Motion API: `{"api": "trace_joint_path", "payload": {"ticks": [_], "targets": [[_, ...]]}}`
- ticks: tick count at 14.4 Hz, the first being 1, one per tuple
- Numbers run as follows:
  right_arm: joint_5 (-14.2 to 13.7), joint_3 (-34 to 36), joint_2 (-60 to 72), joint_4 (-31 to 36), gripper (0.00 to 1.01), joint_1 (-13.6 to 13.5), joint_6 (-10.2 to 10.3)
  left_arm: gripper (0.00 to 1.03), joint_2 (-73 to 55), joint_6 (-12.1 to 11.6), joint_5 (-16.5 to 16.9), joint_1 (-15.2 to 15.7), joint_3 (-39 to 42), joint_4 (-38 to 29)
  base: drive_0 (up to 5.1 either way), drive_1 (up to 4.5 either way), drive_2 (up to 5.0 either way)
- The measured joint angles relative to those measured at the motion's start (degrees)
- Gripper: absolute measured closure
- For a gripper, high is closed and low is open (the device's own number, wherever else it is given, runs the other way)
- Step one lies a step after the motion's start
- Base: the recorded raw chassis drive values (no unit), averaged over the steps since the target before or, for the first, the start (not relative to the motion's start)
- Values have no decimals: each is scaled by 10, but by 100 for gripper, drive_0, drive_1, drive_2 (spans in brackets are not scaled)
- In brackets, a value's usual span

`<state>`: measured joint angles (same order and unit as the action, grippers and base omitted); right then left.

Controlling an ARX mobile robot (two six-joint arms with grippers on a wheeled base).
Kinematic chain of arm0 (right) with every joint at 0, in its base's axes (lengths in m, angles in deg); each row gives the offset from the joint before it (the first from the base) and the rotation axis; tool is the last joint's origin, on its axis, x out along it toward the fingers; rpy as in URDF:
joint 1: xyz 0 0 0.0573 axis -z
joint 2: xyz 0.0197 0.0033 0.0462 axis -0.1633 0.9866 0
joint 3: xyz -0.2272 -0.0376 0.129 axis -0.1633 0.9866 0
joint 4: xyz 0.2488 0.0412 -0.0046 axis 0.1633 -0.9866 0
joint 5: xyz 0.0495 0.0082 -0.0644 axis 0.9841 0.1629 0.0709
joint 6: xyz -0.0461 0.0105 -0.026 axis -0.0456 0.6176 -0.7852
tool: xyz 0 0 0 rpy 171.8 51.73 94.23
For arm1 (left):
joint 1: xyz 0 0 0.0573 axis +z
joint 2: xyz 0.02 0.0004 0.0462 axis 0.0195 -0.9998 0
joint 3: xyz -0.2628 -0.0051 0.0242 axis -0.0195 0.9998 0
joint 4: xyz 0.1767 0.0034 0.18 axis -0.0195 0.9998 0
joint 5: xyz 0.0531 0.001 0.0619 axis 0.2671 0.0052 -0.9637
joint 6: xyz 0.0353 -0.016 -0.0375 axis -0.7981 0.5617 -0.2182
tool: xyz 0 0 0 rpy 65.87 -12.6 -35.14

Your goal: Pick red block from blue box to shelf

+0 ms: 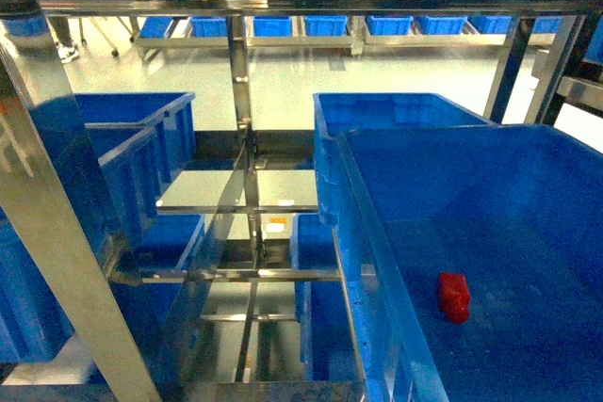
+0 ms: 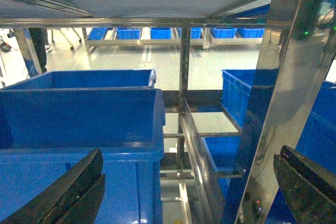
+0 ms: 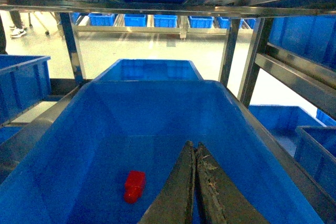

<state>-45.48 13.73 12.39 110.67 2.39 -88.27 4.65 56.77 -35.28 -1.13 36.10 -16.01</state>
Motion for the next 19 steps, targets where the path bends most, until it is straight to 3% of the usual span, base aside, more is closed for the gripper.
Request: {"api": "trace_joint_path", "payload": {"ticks": [2,3,4,10,18,19], "targets": [[24,0,-59,-47,99,19,1,5,0,0,0,0,0,0,0,0,0],[64,1,-89,-74,99,62,1,5,0,0,0,0,0,0,0,0,0],[64,1,-111,-95,99,75,2,5,0,0,0,0,0,0,0,0,0],[72,1,-231,-209,99,70,1,5,0,0,0,0,0,0,0,0,0],[72,1,-319,-297,99,70,1,5,0,0,0,0,0,0,0,0,0],[72,0,-365,-369,99,70,1,5,0,0,0,0,0,0,0,0,0]]}}
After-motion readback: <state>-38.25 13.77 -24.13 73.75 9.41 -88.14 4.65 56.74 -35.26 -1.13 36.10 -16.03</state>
